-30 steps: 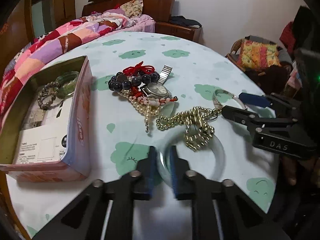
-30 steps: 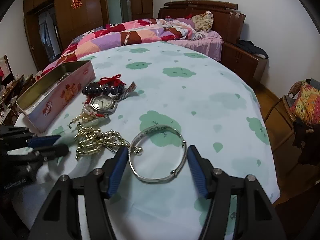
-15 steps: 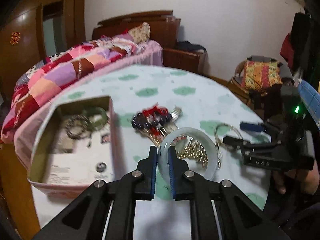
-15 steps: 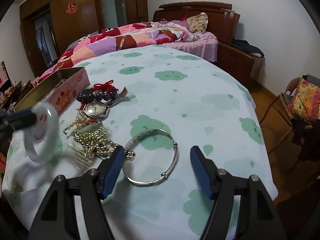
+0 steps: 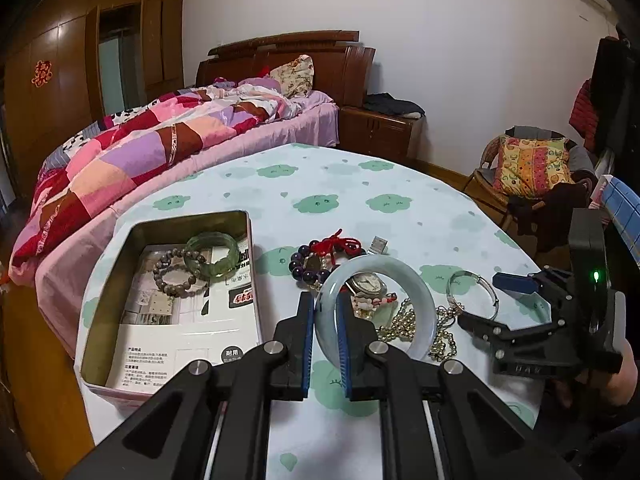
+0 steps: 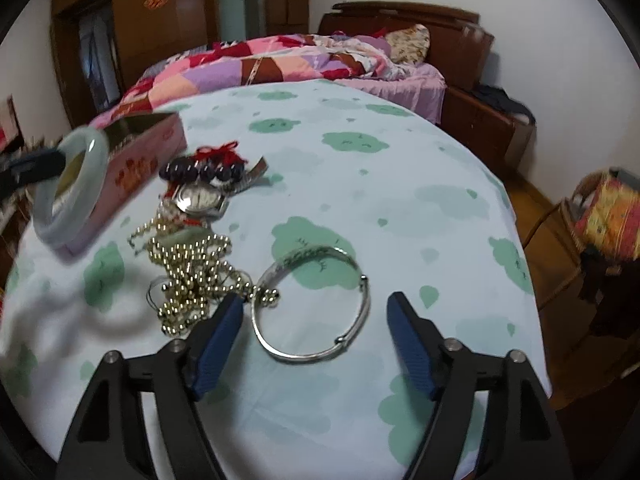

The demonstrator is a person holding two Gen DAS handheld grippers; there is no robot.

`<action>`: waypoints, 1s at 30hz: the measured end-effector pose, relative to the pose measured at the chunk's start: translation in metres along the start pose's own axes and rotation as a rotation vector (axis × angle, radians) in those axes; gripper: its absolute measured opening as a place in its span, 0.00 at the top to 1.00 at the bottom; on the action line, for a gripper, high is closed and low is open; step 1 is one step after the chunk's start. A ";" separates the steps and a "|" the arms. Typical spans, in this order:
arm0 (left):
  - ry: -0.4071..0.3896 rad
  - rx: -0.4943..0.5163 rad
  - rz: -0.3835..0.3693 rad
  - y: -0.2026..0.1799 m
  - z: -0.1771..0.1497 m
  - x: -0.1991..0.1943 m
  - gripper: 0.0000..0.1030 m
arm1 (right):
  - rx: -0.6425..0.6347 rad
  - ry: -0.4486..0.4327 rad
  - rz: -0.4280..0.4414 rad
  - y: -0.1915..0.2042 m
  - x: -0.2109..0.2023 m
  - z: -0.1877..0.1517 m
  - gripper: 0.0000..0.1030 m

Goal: Organize jewelry
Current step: 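Lift the pale jade bangle with the left tool while the right tool grasps the silver bangle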

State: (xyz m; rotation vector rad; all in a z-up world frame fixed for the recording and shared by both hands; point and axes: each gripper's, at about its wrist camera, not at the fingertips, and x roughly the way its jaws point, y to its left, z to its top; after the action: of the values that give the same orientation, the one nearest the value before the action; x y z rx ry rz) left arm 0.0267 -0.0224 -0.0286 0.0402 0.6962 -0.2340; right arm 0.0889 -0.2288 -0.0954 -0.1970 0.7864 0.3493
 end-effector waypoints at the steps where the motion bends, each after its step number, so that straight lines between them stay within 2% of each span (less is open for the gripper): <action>1: 0.004 -0.005 -0.001 0.001 0.000 0.002 0.91 | -0.011 -0.001 -0.007 0.002 0.000 -0.001 0.25; 3: 0.007 -0.016 -0.005 0.004 0.001 0.004 0.91 | -0.013 0.000 -0.016 0.002 0.000 -0.001 0.28; 5: 0.005 -0.022 -0.003 0.006 0.002 0.004 0.90 | -0.019 0.000 -0.019 0.000 -0.001 0.000 0.38; 12: -0.007 -0.027 0.005 0.010 0.005 0.000 0.90 | -0.005 -0.023 0.008 -0.003 -0.005 0.000 0.39; 30: -0.028 -0.045 0.016 0.022 0.011 -0.008 0.90 | -0.010 -0.119 -0.005 -0.001 -0.023 0.013 0.40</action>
State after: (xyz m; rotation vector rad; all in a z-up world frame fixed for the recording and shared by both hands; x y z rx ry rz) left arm 0.0324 -0.0005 -0.0160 -0.0002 0.6729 -0.2032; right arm 0.0827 -0.2307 -0.0700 -0.1857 0.6668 0.3568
